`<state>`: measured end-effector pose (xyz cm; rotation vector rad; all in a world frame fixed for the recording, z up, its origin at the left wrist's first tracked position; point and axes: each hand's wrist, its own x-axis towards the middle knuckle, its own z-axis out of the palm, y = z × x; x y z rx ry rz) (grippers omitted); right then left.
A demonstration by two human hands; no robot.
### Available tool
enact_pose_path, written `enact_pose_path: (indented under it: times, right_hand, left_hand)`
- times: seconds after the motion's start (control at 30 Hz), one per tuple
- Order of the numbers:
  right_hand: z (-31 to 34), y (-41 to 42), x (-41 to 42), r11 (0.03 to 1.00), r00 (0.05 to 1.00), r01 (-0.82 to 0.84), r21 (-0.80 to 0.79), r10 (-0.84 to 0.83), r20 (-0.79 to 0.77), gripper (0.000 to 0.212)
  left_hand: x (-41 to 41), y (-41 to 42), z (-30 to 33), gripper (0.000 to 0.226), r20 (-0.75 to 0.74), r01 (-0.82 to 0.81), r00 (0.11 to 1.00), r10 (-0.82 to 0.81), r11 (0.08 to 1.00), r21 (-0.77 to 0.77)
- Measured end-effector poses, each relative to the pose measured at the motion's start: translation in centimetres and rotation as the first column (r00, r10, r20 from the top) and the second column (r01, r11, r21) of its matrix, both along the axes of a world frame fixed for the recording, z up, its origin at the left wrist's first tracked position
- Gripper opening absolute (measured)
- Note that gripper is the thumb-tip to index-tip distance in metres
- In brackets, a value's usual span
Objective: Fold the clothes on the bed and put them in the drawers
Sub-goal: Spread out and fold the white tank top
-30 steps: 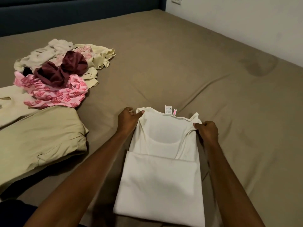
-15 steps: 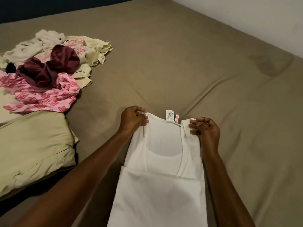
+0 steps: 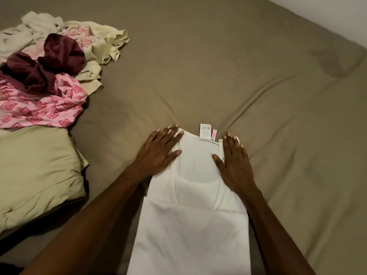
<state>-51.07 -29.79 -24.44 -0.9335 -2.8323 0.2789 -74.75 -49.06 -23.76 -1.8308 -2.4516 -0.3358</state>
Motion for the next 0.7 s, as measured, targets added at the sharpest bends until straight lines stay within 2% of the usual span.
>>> enact_pose_path:
  times: [0.13, 0.2, 0.23, 0.27, 0.33, 0.37, 0.43, 0.5, 0.57, 0.63, 0.7]
  right_hand:
    - [0.0, 0.3, 0.1, 0.998, 0.999, -0.020, -0.061, 0.018, -0.035, 0.086]
    - [0.4, 0.9, 0.4, 0.976, 0.990, -0.030, -0.214, -0.001, -0.143, 0.087]
    - [0.8, 1.2, 0.8, 0.931, 0.970, -0.037, -0.364, -0.055, -0.238, 0.082]
    - [1.5, 1.5, 1.2, 0.842, 0.928, -0.059, -0.536, -0.151, -0.340, 0.075]
    - [2.8, 1.0, 2.5, 0.654, 0.789, -0.143, -0.742, -0.377, -0.485, 0.061]
    - [3.4, 0.4, 3.4, 0.623, 0.726, -0.144, -0.768, -0.461, -0.510, 0.058]
    - [4.4, -2.4, 6.9, 0.680, 0.683, -0.038, -0.732, -0.517, -0.516, 0.057]
    - [4.5, -6.0, 11.3, 0.773, 0.749, 0.052, -0.633, -0.450, -0.487, 0.055]
    - [4.5, -9.4, 15.6, 0.851, 0.826, 0.066, -0.521, -0.340, -0.451, 0.053]
    - [4.6, -11.6, 18.6, 0.864, 0.874, 0.017, -0.503, -0.257, -0.412, 0.053]
    - [4.6, -12.6, 20.2, 0.856, 0.912, -0.031, -0.516, -0.187, -0.364, 0.057]
  left_hand:
    - [-0.4, -0.1, 0.0, 0.059, 0.139, 0.031, 0.990, -0.031, 1.000, 0.003]
    - [-0.7, -0.1, 1.0, 0.056, 0.307, 0.037, 0.950, -0.055, 0.997, 0.064]
    - [-0.6, -0.3, 1.7, 0.055, 0.419, 0.003, 0.906, -0.055, 0.992, 0.124]
    - [-0.5, -0.5, 2.3, 0.054, 0.532, -0.069, 0.845, -0.041, 0.980, 0.185]
    - [0.0, -2.2, 3.1, 0.052, 0.628, -0.200, 0.778, -0.029, 0.935, 0.292]
    - [0.5, -3.6, 3.2, 0.052, 0.631, -0.240, 0.776, -0.012, 0.919, 0.312]
    - [2.0, -7.4, 2.5, 0.052, 0.599, -0.255, 0.800, 0.042, 0.927, 0.275]
    - [3.2, -11.8, 1.2, 0.054, 0.520, -0.237, 0.850, 0.090, 0.946, 0.223]
    - [4.3, -16.2, 0.5, 0.057, 0.386, -0.142, 0.921, 0.063, 0.974, 0.179]
    - [5.8, -19.4, 0.5, 0.060, 0.207, 0.026, 0.977, -0.056, 0.989, 0.148]
    - [6.6, -20.3, 1.2, 0.061, 0.140, 0.182, 0.970, -0.199, 0.975, 0.127]
